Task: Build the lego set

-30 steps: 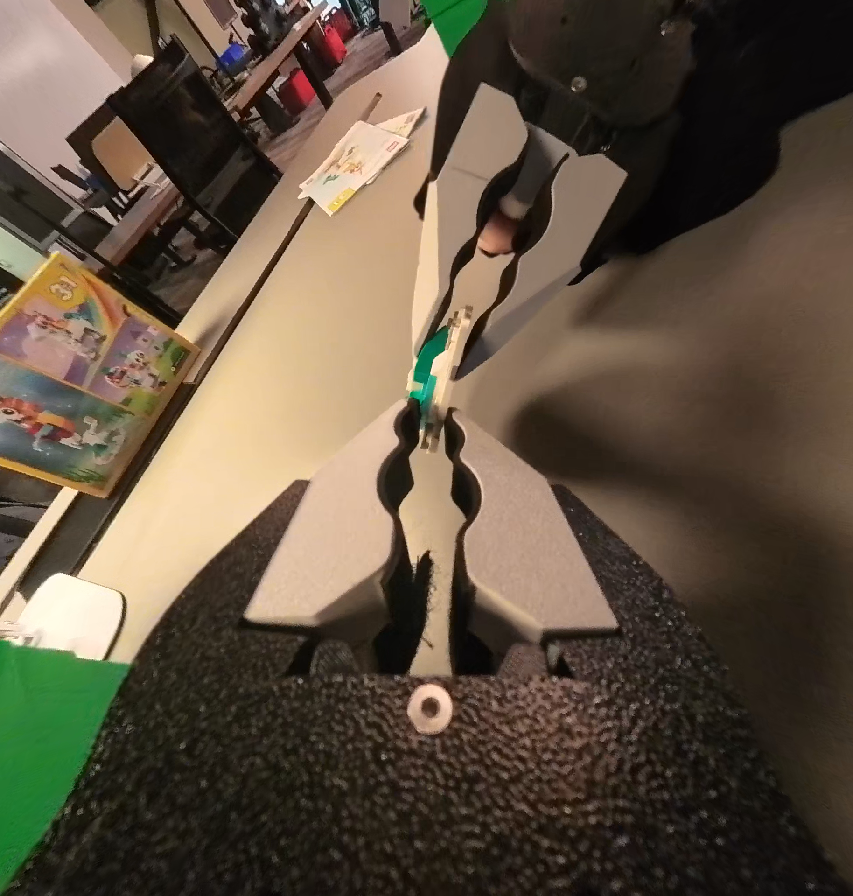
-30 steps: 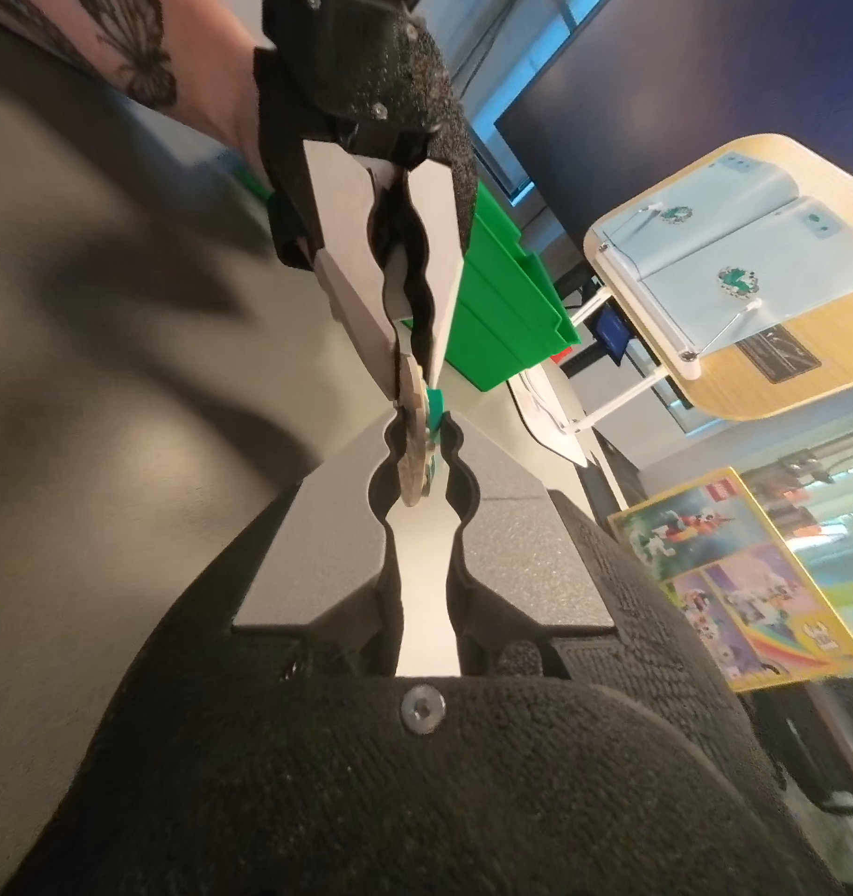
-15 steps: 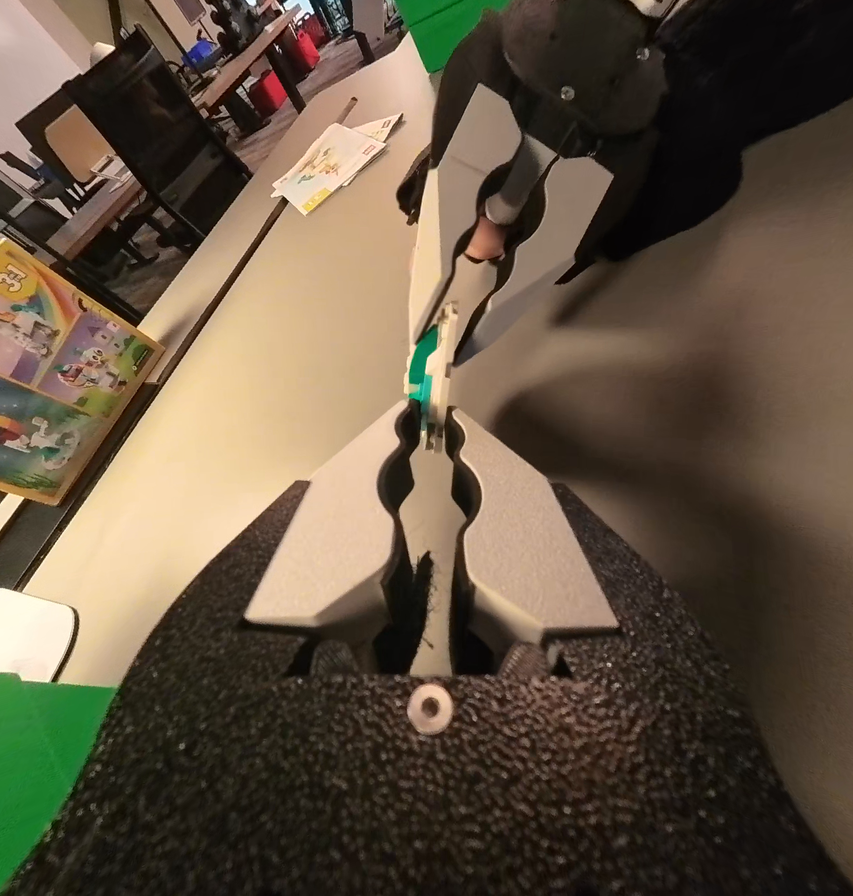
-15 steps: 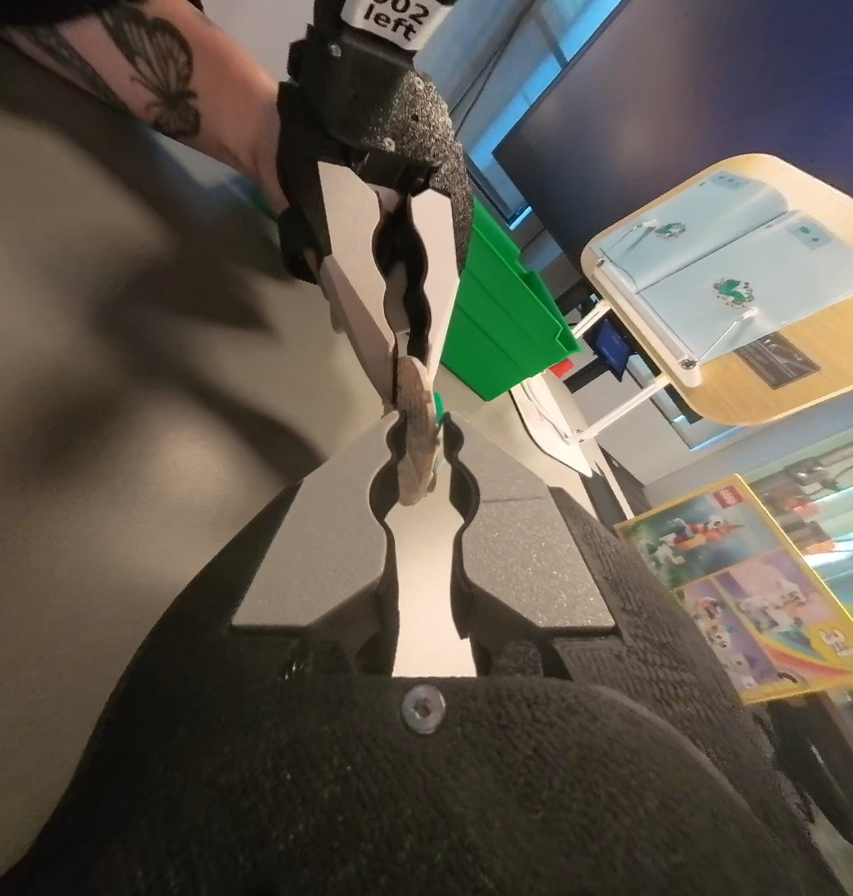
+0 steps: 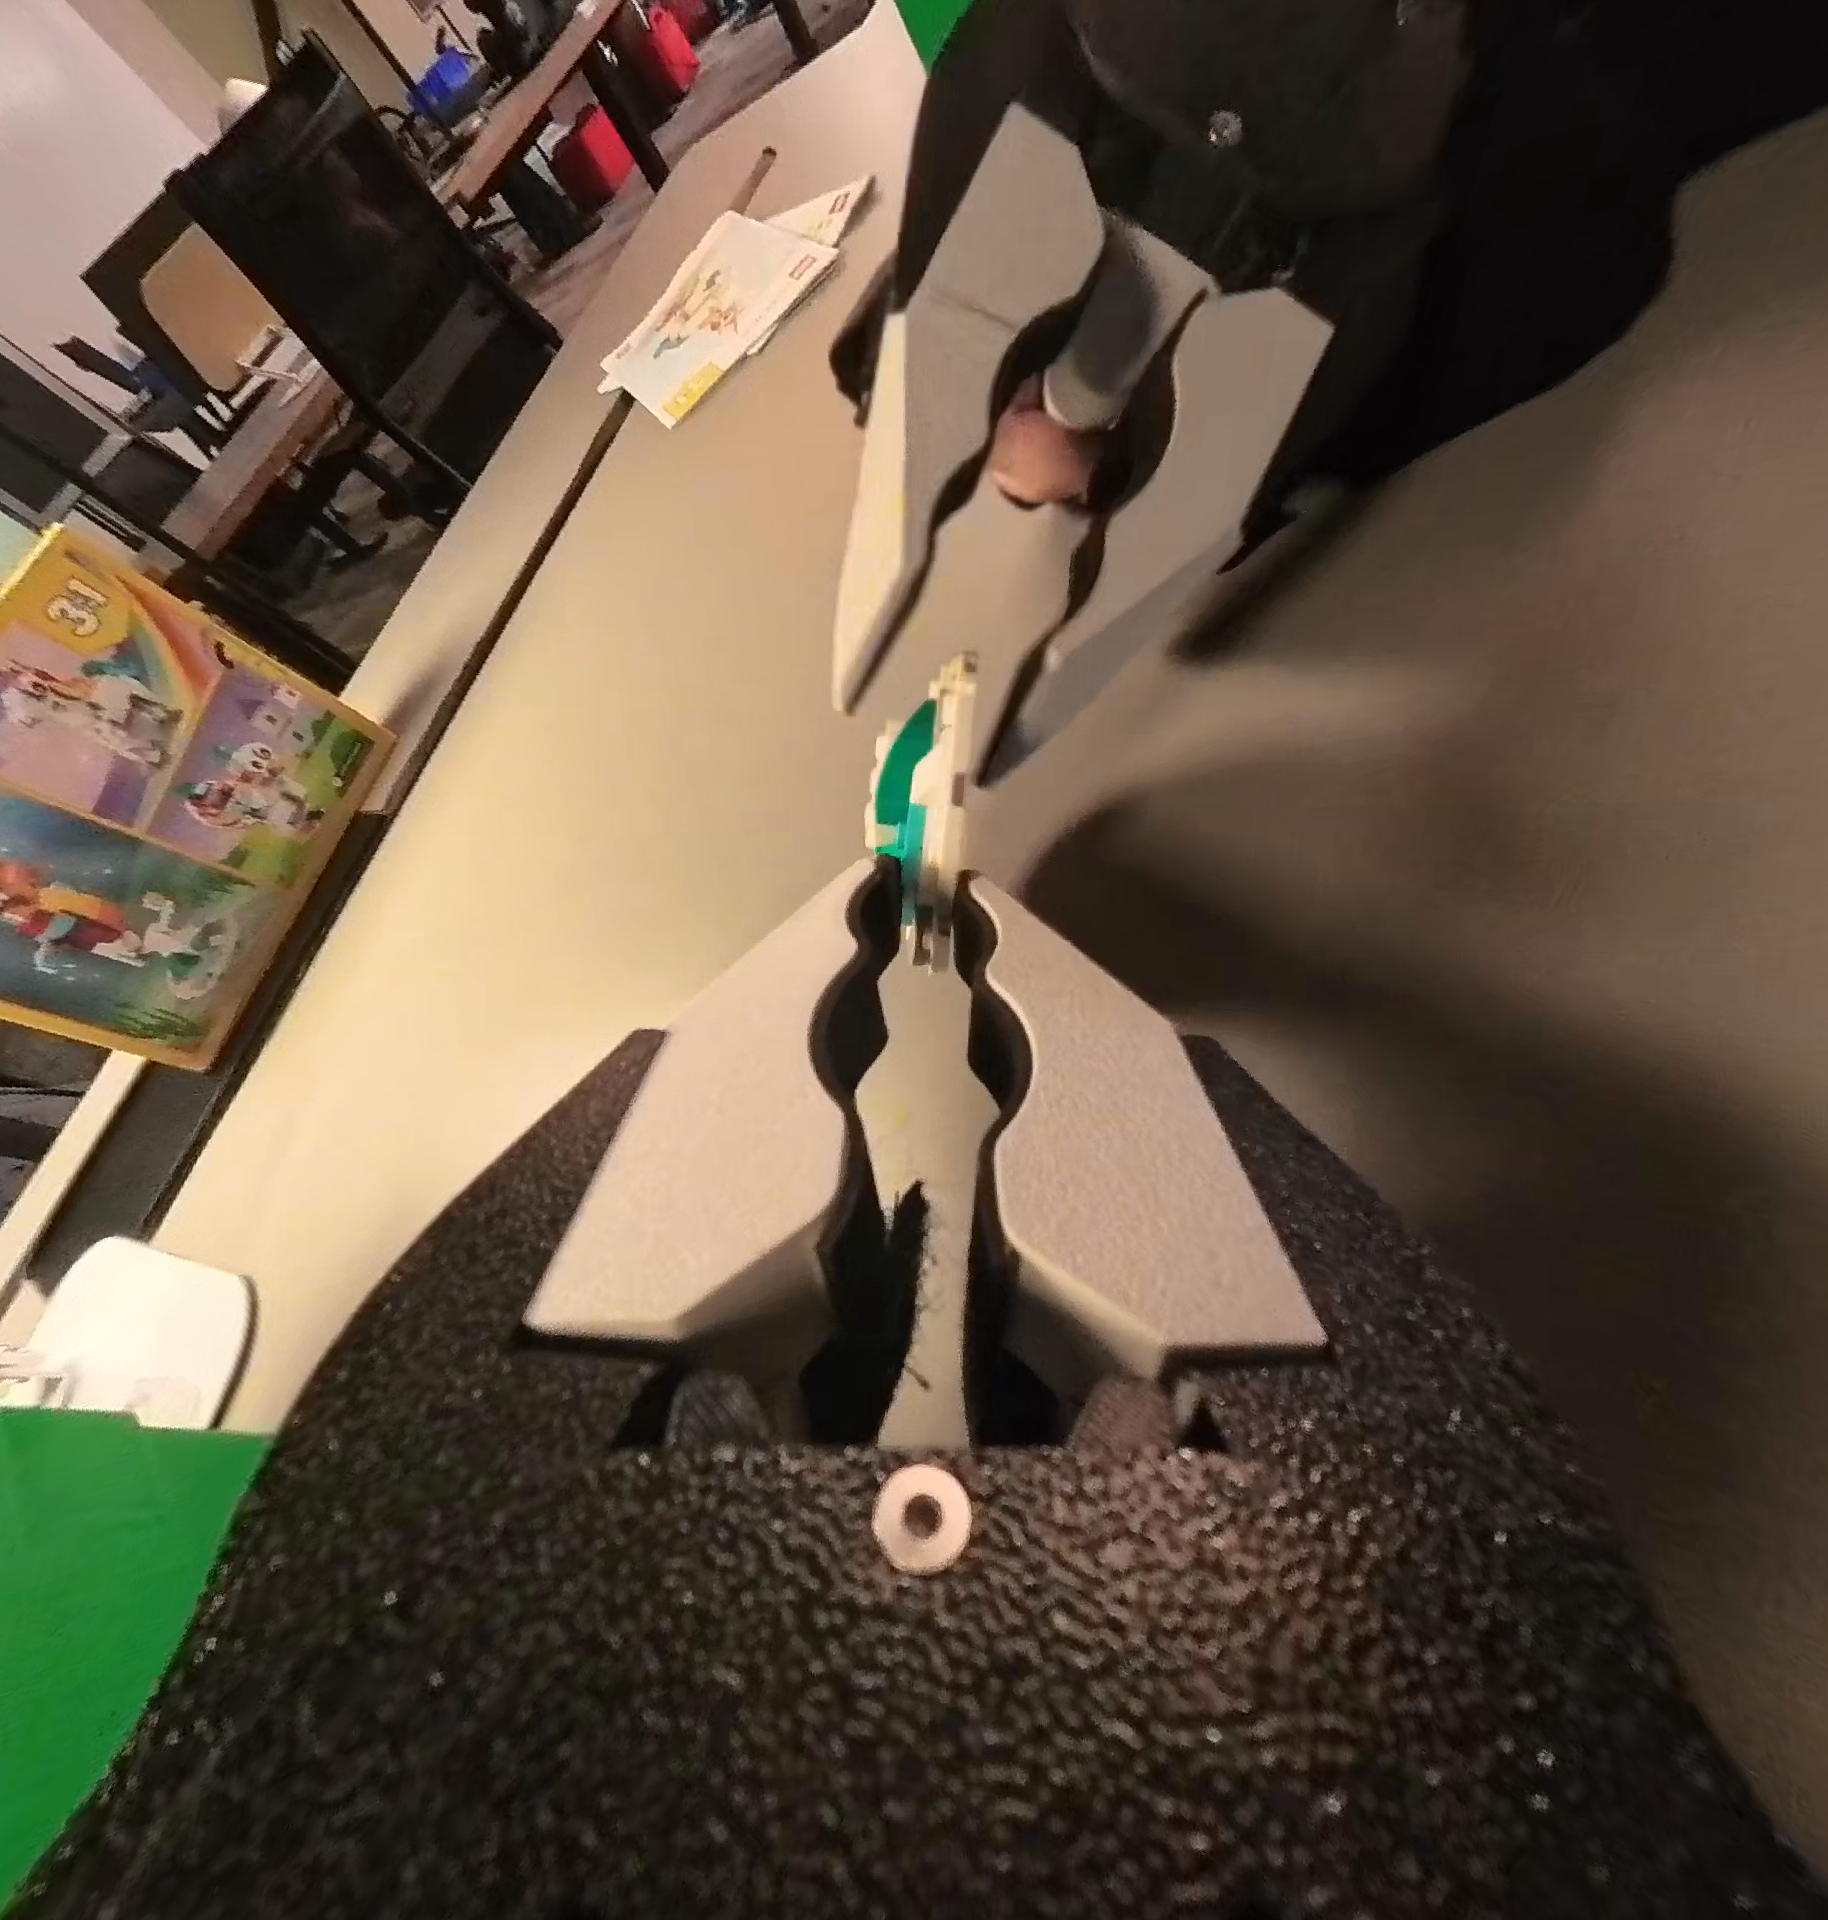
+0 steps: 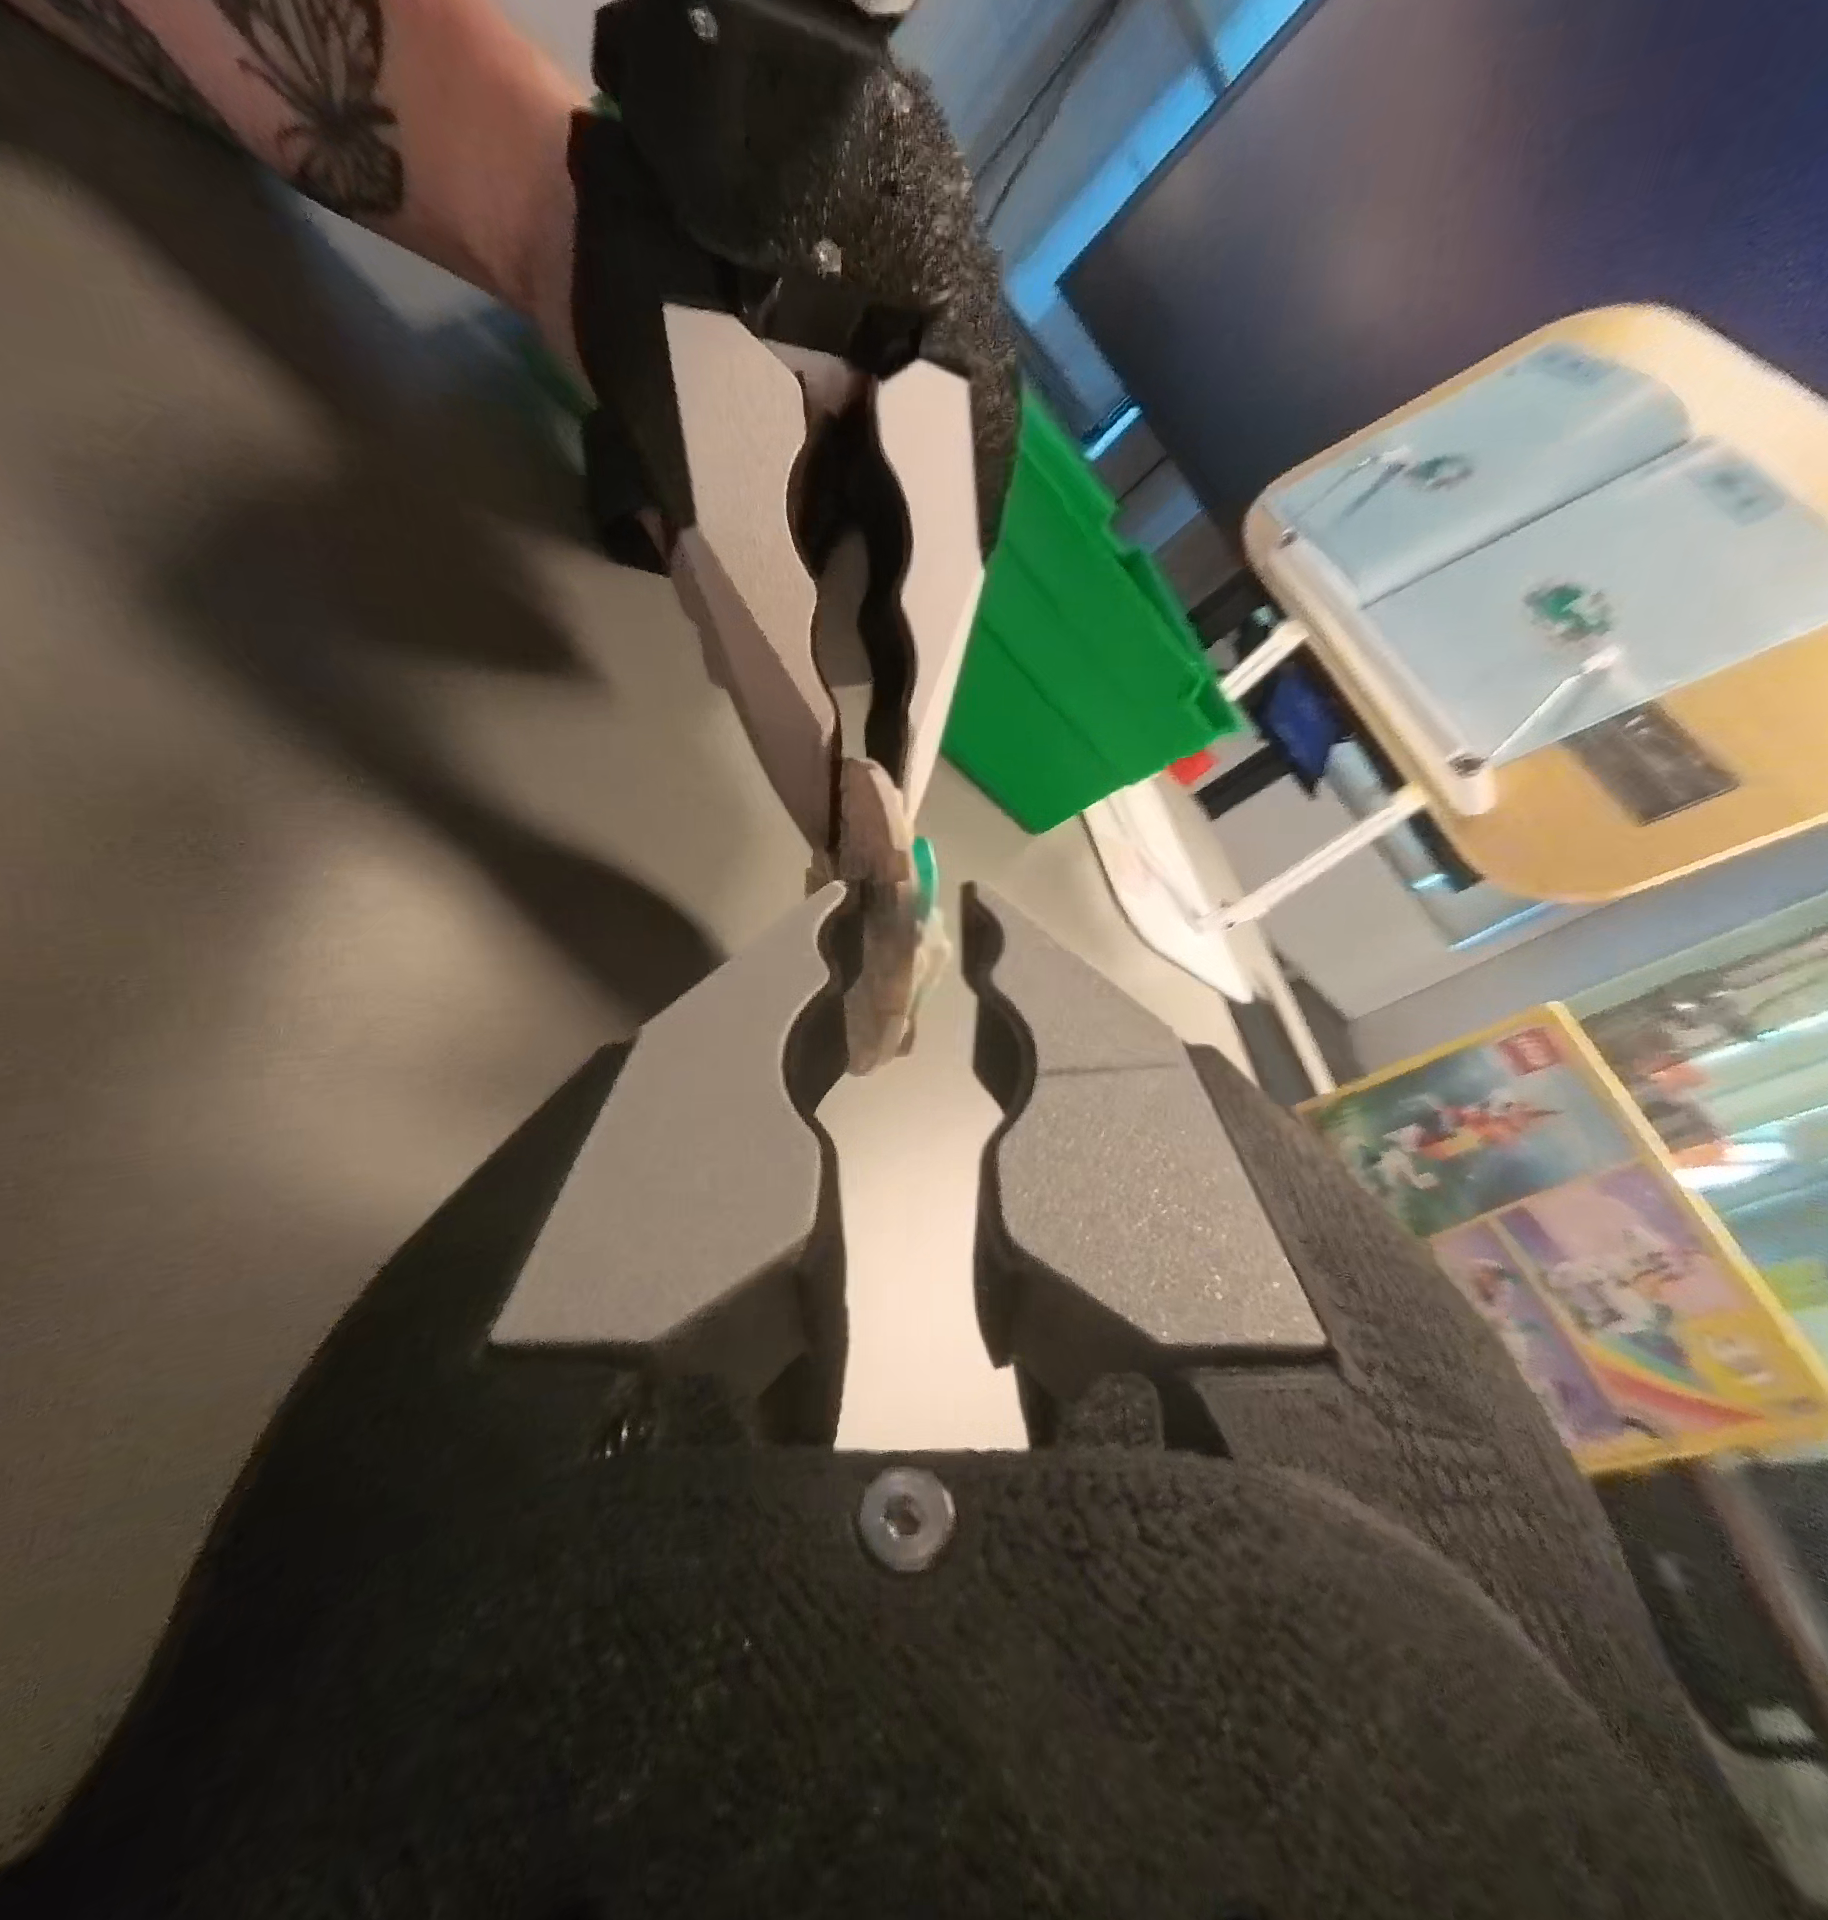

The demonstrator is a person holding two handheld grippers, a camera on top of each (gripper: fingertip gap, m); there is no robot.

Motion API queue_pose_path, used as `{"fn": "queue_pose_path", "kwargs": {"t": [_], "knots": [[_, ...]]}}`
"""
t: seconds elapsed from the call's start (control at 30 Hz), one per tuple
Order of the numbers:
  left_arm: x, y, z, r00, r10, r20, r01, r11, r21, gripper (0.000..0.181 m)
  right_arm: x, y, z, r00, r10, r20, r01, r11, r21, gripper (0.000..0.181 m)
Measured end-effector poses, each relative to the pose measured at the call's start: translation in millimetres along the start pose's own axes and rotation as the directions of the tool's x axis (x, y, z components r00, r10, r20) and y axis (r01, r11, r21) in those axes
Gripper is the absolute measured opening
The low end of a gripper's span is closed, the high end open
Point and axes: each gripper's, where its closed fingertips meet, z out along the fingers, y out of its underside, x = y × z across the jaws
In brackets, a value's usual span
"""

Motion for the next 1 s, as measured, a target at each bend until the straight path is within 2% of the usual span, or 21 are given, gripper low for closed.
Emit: {"fn": "queue_pose_path", "kwargs": {"t": [0.07,0.13,0.23,0.33,0.47,0.53,0.6,0.7,0.8,0.93,1.0], "knots": [[0.1,-0.3,-0.2,0.999,0.045,0.015,-0.045,0.999,-0.007,0.007,-0.2,5.4,1.8,0.999,-0.040,-0.008,0.040,0.999,-0.035,0.038],[4.2,-2.6,0.5,0.997,0.078,0.006,-0.078,0.997,0.002,0.007,-0.4,9.5,4.3,0.997,-0.076,-0.016,0.075,0.995,-0.062,0.045],[6.7,-6.5,-0.2,0.993,0.121,0.009,-0.121,0.992,0.022,0.007,-3.5,13.7,8.1,0.993,-0.120,-0.006,0.119,0.989,-0.089,0.039],[4.7,-8.9,-2.6,0.992,0.122,0.018,-0.122,0.992,0.039,0.007,-6.0,10.6,8.2,0.990,-0.144,0.002,0.144,0.987,-0.072,0.023],[-1.1,-13.0,-3.1,0.988,0.129,0.084,-0.134,0.989,0.066,0.008,-1.7,8.2,7.0,0.992,-0.127,-0.013,0.126,0.990,-0.060,0.021],[-11.0,-17.4,-4.6,0.984,0.095,0.150,-0.109,0.990,0.085,0.020,4.1,6.4,5.5,0.990,-0.131,-0.045,0.128,0.990,-0.054,0.020],[-18.0,-21.8,-8.0,0.983,0.045,0.177,-0.064,0.993,0.104,0.043,11.9,7.2,4.9,0.984,-0.154,-0.093,0.148,0.987,-0.067,0.020],[-28.6,-33.8,-16.2,0.975,-0.023,0.222,-0.013,0.987,0.160,0.058,27.6,11.8,6.0,0.952,-0.246,-0.183,0.229,0.967,-0.108,0.020],[-39.6,-46.4,-26.5,0.954,-0.041,0.297,-0.028,0.974,0.224,0.072,36.5,15.4,12.9,0.917,-0.338,-0.212,0.317,0.940,-0.129,0.019],[-64.9,-46.4,-41.7,0.878,-0.059,0.476,-0.051,0.975,0.216,0.067,44.3,19.7,30.5,0.865,-0.452,-0.217,0.433,0.892,-0.132,0.020],[-72.0,-42.8,-45.0,0.858,-0.093,0.505,-0.022,0.976,0.218,0.066,47.8,22.4,40.4,0.843,-0.494,-0.214,0.477,0.869,-0.130,0.021]]}}
